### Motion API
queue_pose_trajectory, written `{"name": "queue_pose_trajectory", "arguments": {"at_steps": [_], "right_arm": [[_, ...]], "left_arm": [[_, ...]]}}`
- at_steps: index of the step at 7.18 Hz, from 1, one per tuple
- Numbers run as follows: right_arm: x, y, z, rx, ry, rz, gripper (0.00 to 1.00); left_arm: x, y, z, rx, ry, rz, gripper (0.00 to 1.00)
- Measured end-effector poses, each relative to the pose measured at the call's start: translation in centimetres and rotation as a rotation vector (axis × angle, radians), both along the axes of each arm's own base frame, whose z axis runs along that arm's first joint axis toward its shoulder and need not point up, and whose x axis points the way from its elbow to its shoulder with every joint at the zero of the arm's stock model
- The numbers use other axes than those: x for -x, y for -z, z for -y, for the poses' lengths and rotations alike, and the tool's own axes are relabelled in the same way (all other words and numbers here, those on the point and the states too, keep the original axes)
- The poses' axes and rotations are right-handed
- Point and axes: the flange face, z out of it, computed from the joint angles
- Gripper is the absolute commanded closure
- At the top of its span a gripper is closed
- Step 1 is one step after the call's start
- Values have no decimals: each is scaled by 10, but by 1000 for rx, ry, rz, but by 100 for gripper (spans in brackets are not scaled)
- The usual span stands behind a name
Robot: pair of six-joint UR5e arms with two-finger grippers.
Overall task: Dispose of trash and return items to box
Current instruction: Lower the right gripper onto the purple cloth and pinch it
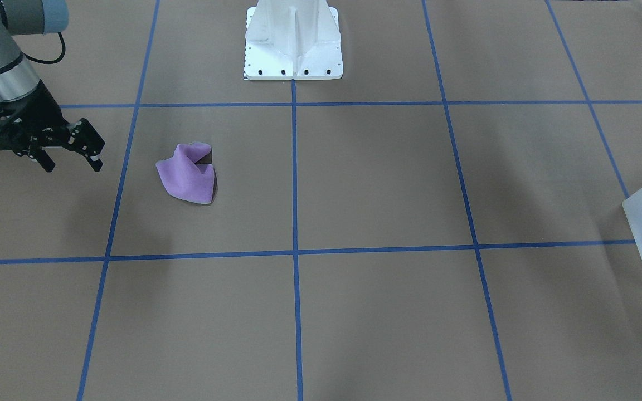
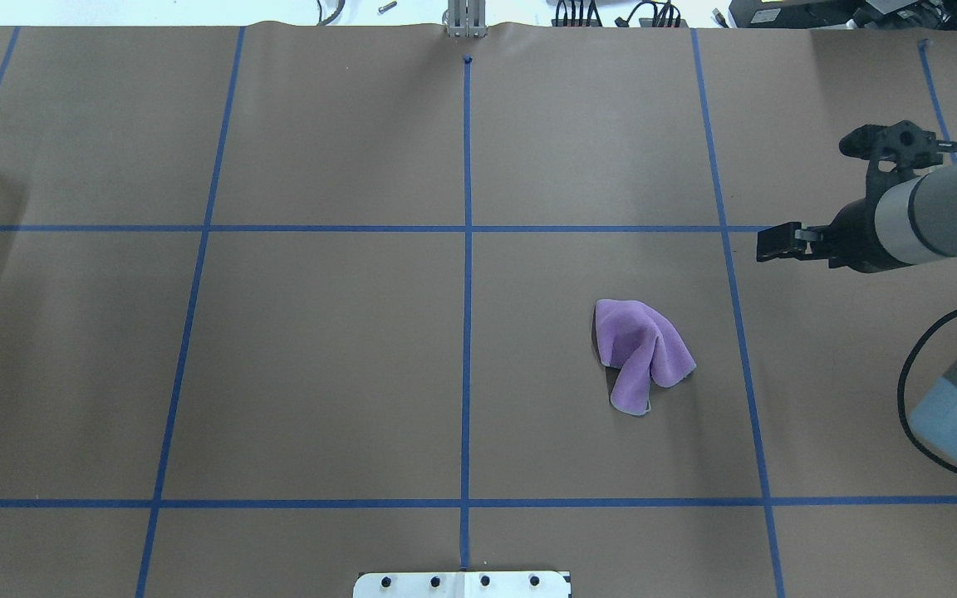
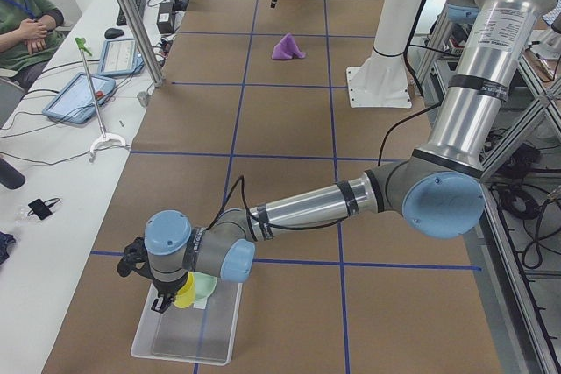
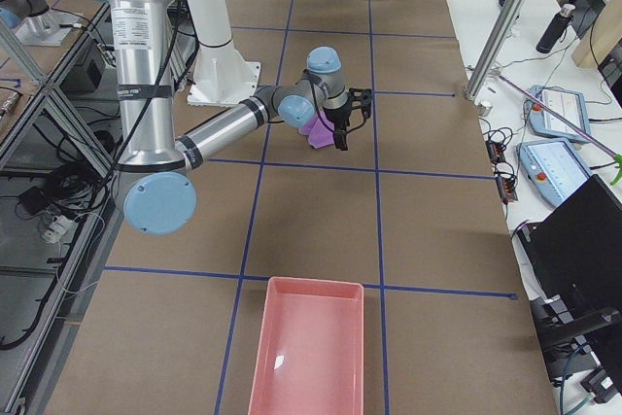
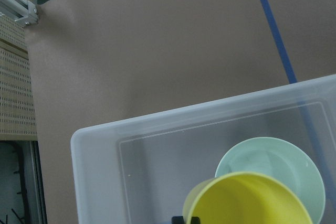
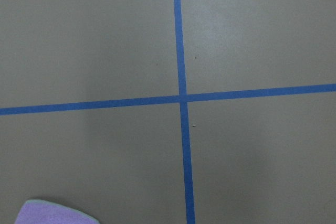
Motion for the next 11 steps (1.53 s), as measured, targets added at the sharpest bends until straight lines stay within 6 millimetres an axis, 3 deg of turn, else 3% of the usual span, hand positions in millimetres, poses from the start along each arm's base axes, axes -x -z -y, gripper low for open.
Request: {"name": "queue_pose_trajectory", "arguments": {"at_steps": [2, 3, 4, 6, 8, 10, 11], "right_arm": [[19, -1, -9, -3, -1, -27, 0], [26, -4, -12, -6, 5, -39, 0], [33, -8, -15, -11, 14, -52, 0], [43, -8, -20, -17, 31, -57, 0], [53, 13, -18, -32, 40, -29, 0], [70, 46, -14, -25, 55, -11, 0], [90, 64, -20, -15, 67, -5, 0]], "left_arm": [[-31, -5, 2, 9, 7, -9, 100], [-43, -3, 4, 17, 12, -19, 86], [-53, 0, 6, 19, 10, -25, 54], [-66, 6, 8, 9, -4, -30, 1], [-72, 22, 10, -21, -24, -55, 1], [-63, 63, 12, -10, -37, -165, 1], [-54, 86, 8, -5, -33, -199, 1]]}}
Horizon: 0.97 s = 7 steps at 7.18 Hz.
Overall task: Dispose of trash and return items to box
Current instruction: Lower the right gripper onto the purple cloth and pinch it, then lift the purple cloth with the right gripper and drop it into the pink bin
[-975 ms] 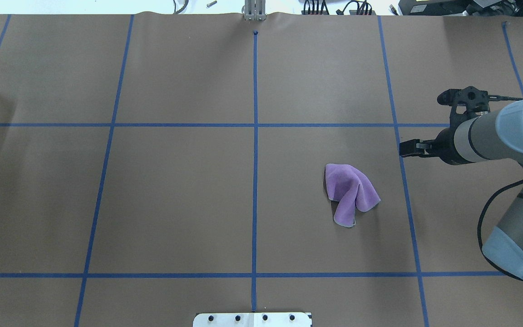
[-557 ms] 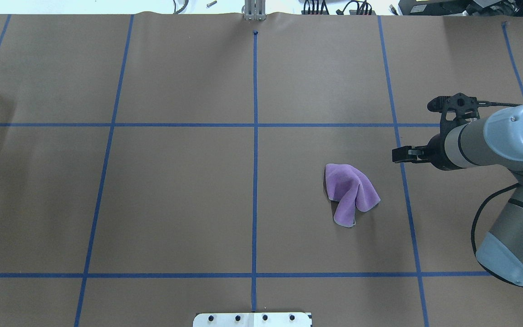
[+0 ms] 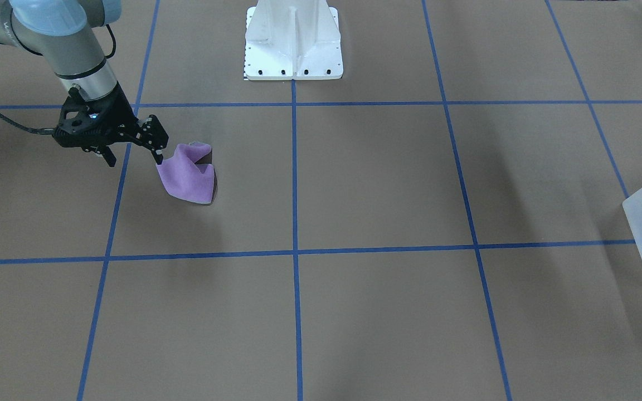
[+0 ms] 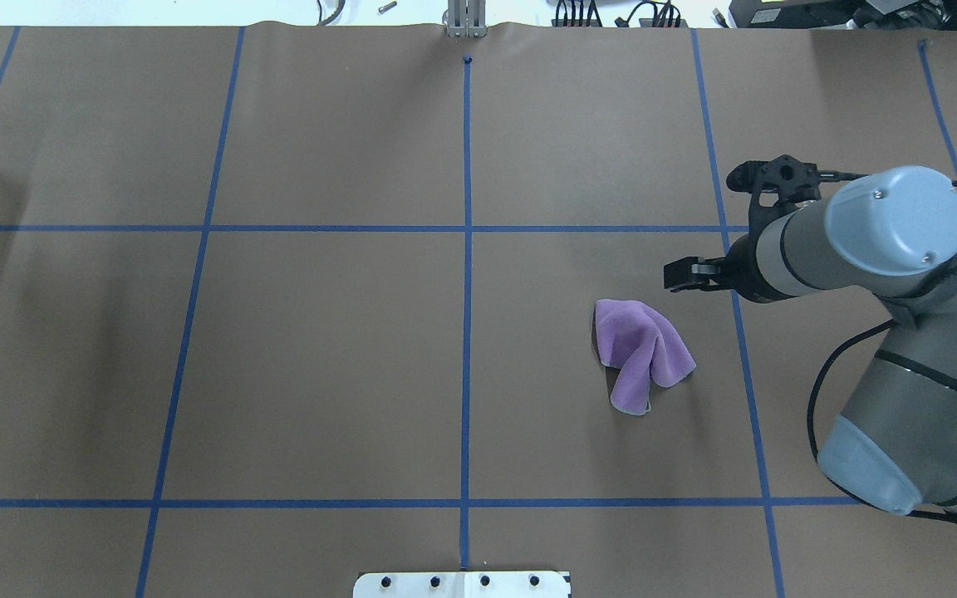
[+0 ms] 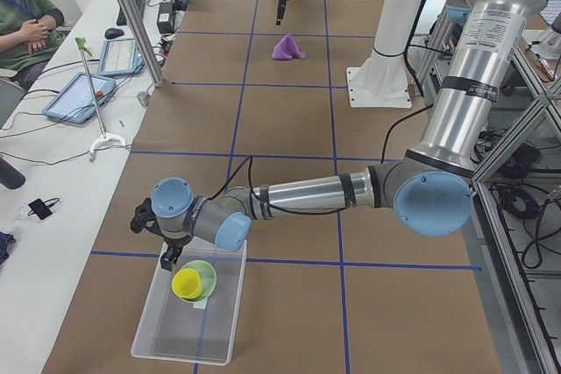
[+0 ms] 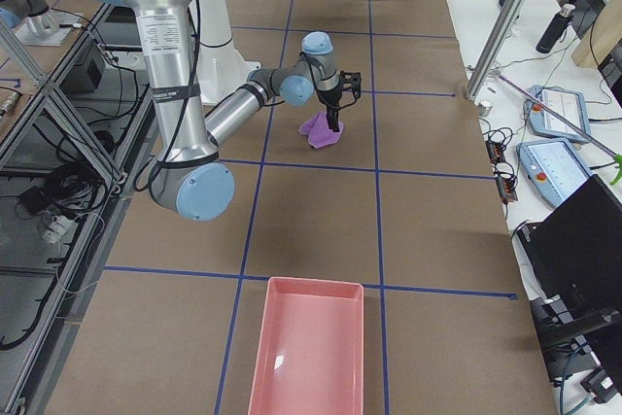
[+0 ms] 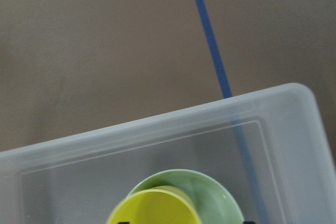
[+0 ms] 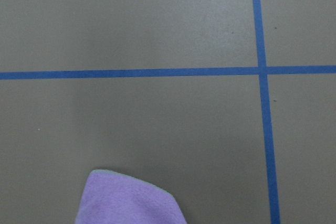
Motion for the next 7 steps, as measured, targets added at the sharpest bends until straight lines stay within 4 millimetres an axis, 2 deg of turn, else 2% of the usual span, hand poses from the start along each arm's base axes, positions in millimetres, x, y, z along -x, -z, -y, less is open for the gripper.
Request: {"name": "queue_pose_trajectory", "arguments": {"at_steps": [1, 2, 3, 4, 5, 6, 7], "right_arm": [[27, 14, -13, -4, 1, -13, 0], [50, 19, -29, -25, -10, -51, 34], [60, 20, -38, -40, -18, -78, 44], [65, 17, -45, -45, -17, -93, 47], [69, 11, -53, -44, -5, -106, 80], [72, 3, -62, -39, 8, -119, 100], [77, -1, -69, -23, 5, -121, 100]], "left_arm": [[7, 14, -7, -8, 6, -13, 1], [12, 23, -14, -20, 14, -18, 1], [15, 28, -22, -30, 18, -19, 1], [16, 31, -29, -37, 20, -20, 1], [16, 34, -32, -43, 21, -21, 1], [17, 36, -33, -47, 22, -21, 1], [17, 37, -34, -50, 22, -22, 1]]}}
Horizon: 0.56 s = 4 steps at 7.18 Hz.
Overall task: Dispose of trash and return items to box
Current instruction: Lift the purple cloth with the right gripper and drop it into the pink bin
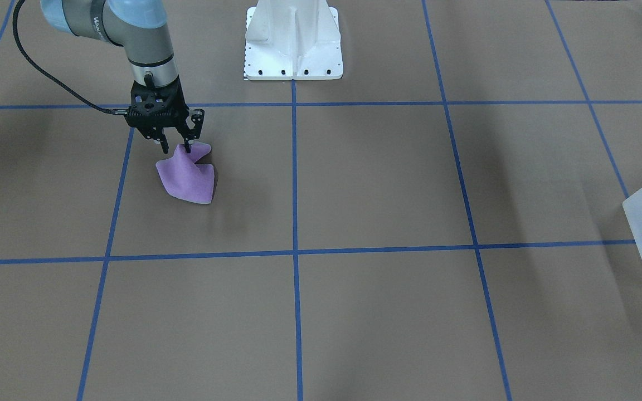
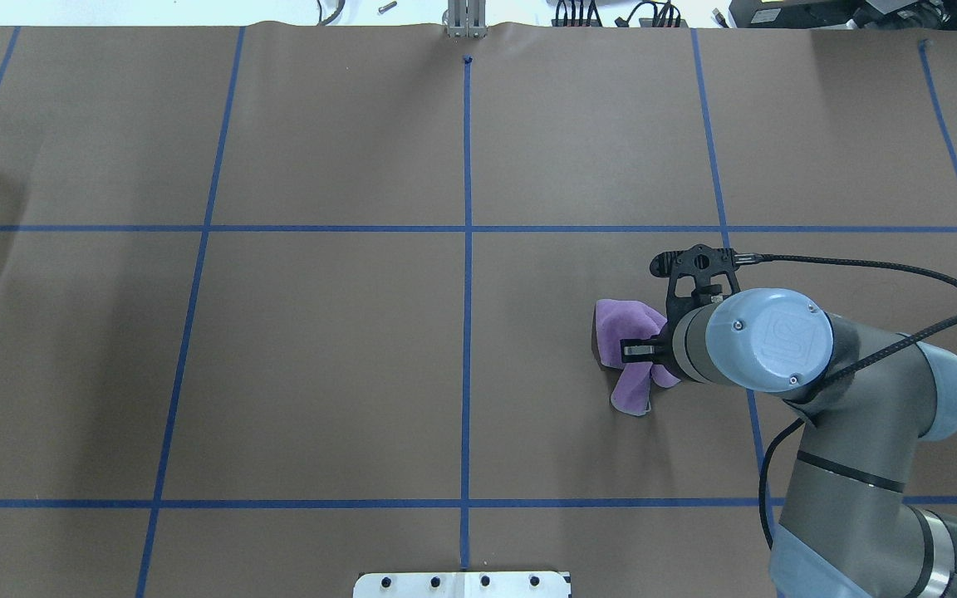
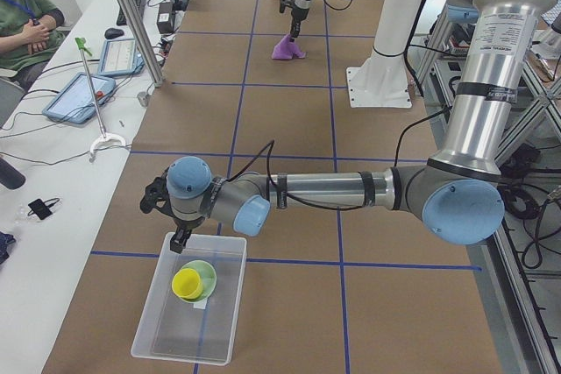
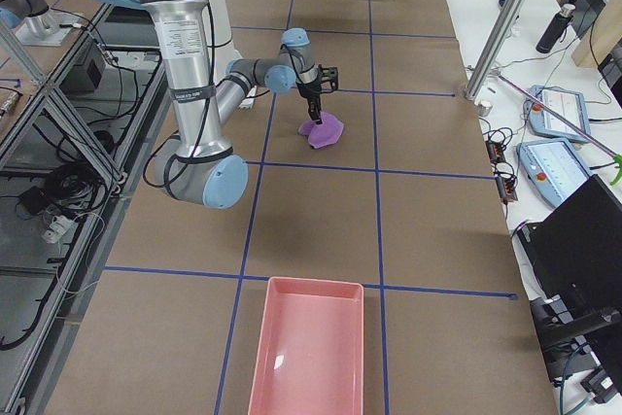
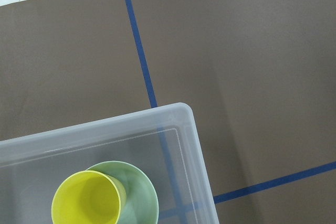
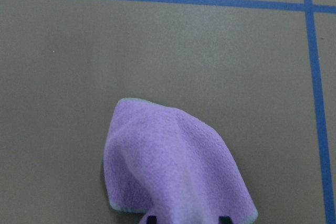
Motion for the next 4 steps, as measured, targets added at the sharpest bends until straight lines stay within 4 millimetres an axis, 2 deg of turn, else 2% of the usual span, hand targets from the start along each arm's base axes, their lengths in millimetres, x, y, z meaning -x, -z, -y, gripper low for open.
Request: {"name": "queue_pose_trajectory", "arguments": {"at_steps": [1, 2, 3, 4], "right_arm": [[2, 4, -7, 25, -21, 17, 100], [-12, 18, -5, 41, -45, 39, 100], [-44, 34, 9, 61, -68, 51, 100], [-92, 50, 31, 75, -74, 54, 100]], "left_arm": [[0, 1, -1, -2, 0, 0, 1], [0, -1, -3, 1, 0, 0, 1], [0, -4, -6, 7, 0, -1, 1], [-1, -5, -8, 14, -4, -14, 1]]}}
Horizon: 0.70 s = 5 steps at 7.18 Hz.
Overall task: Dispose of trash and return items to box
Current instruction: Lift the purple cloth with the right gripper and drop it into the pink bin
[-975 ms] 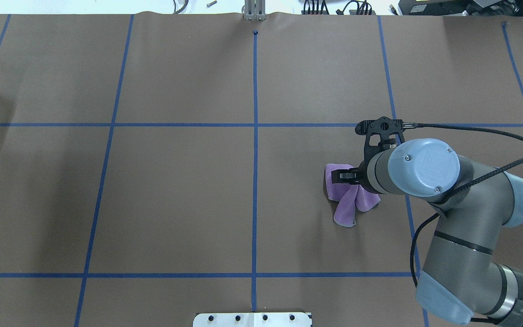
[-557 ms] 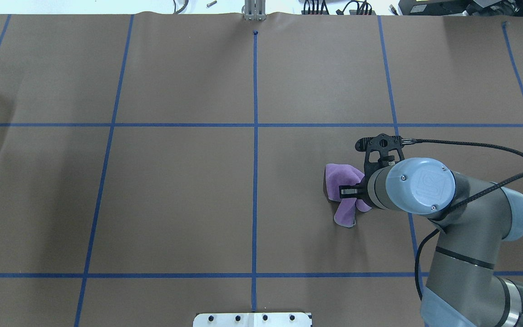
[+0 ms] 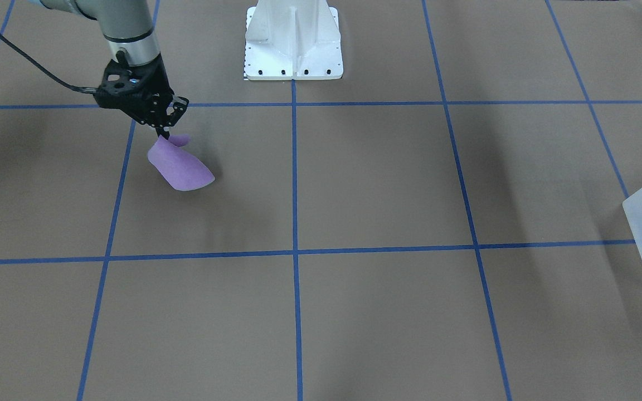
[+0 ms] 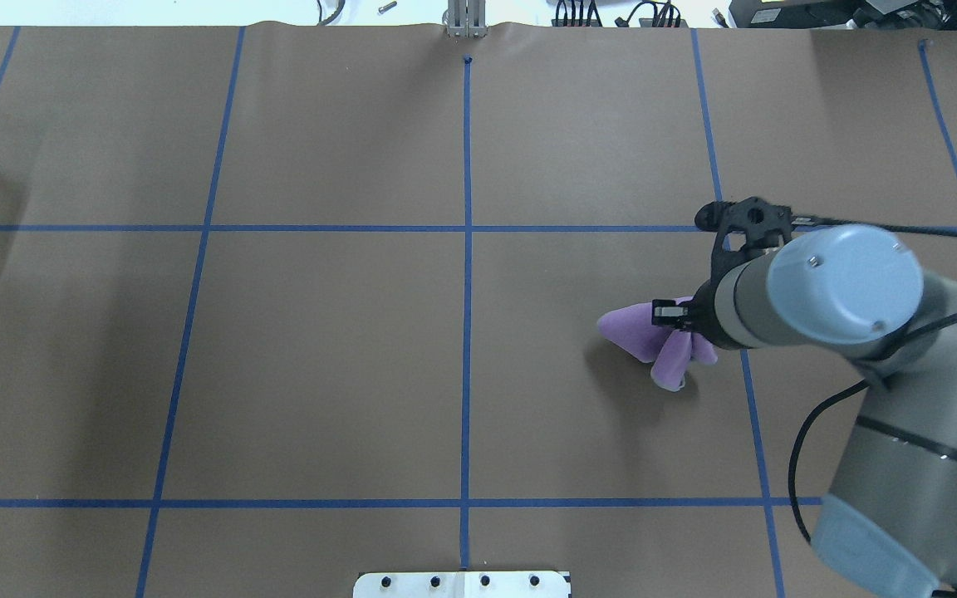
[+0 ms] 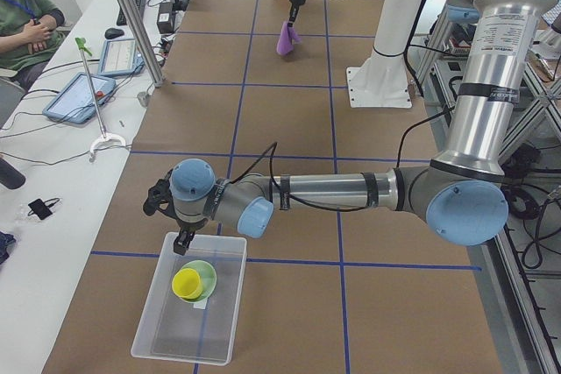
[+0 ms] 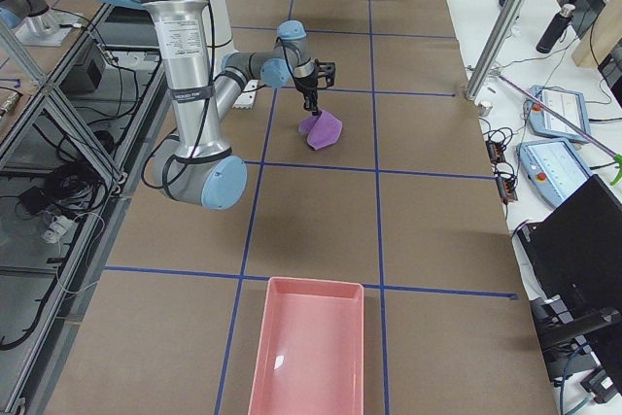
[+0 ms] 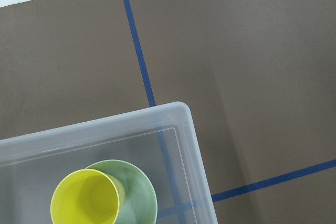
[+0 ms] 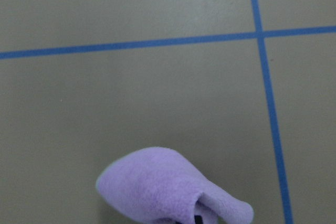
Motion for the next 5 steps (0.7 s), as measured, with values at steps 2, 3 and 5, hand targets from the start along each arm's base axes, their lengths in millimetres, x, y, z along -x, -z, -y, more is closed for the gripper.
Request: {"name": "queue_pose_trajectory", "arguments": {"at_steps": [2, 3, 5], "right_arm": [[-98, 14, 37, -17, 36, -12, 100], [-138, 11, 51, -28, 56, -21, 100], [-210, -2, 70, -45, 104, -49, 100]], "left_arm": [[-5, 9, -10, 70, -29, -90, 1], [-8, 10, -25, 170, -34, -108, 1], [7, 39, -75, 352, -5, -37, 1]]}}
